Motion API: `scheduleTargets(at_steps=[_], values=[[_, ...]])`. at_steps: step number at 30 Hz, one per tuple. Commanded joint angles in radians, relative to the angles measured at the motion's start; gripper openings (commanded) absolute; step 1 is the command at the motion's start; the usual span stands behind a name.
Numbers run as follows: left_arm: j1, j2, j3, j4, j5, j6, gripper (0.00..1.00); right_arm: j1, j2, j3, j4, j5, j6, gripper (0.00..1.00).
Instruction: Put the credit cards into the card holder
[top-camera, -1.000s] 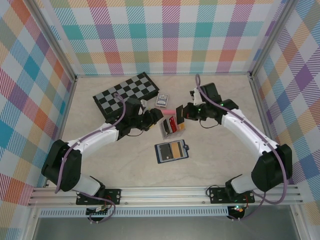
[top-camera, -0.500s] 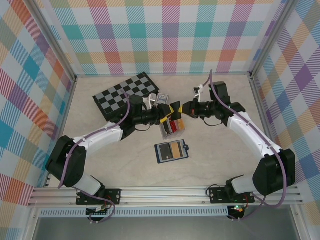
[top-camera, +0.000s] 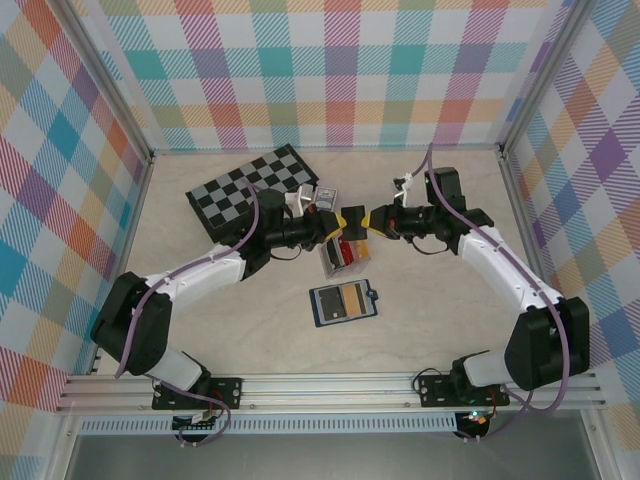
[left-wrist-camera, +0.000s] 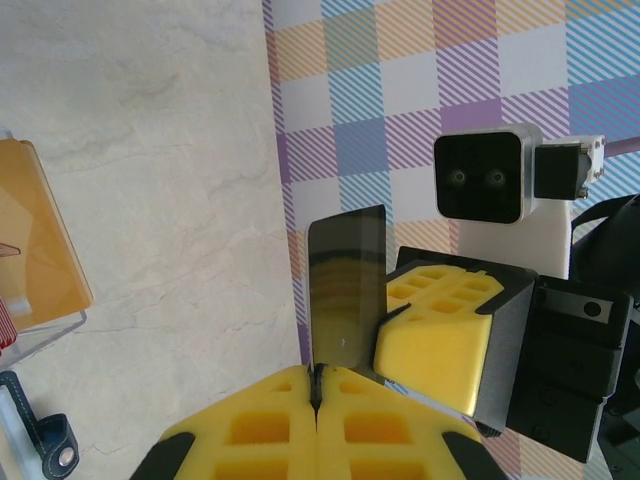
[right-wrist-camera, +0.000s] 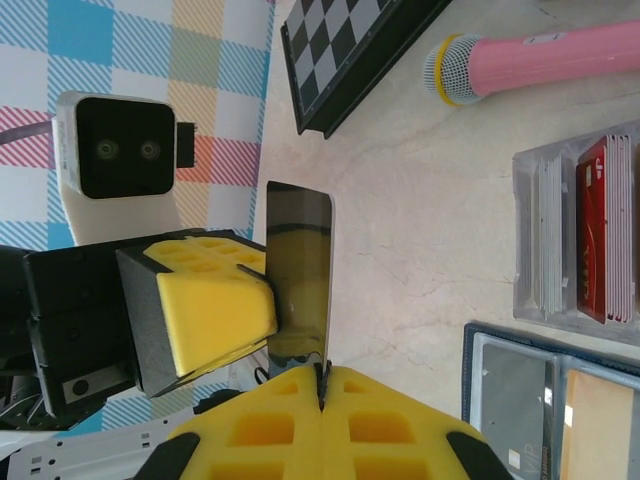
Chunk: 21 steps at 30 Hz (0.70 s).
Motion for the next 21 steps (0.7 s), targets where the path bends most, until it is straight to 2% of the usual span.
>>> scheduleTargets(at_steps=[1, 10, 14, 17, 18, 21], values=[[-0.008, -0.034, 0.013, 0.031, 0.021, 0.013, 0.0, 0.0, 0.003, -0.006, 0.044, -0.051, 0.01, 0.03], [-0.008, -0.023, 0.018, 0.072, 0.078, 0.005, 0.0, -0.006, 0.028, -0.011, 0.112, -0.147, 0.05, 0.16], [-0.008, -0.023, 0.019, 0.055, 0.081, 0.011, 0.0, -0.007, 0.033, -0.003, 0.109, -0.17, 0.036, 0.07], [-0.008, -0.027, 0.028, -0.034, 0.051, 0.049, 0.01, -0.009, 0.025, -0.006, 0.08, -0.165, 0.007, 0.02], [-0.008, -0.03, 0.033, -0.091, 0.031, 0.066, 0.13, -0.009, 0.016, -0.005, 0.04, -0.124, -0.015, 0.01], [-0.008, -0.051, 0.025, -0.297, -0.061, 0.128, 0.44, -0.006, -0.013, -0.002, -0.171, 0.126, -0.135, 0.01]])
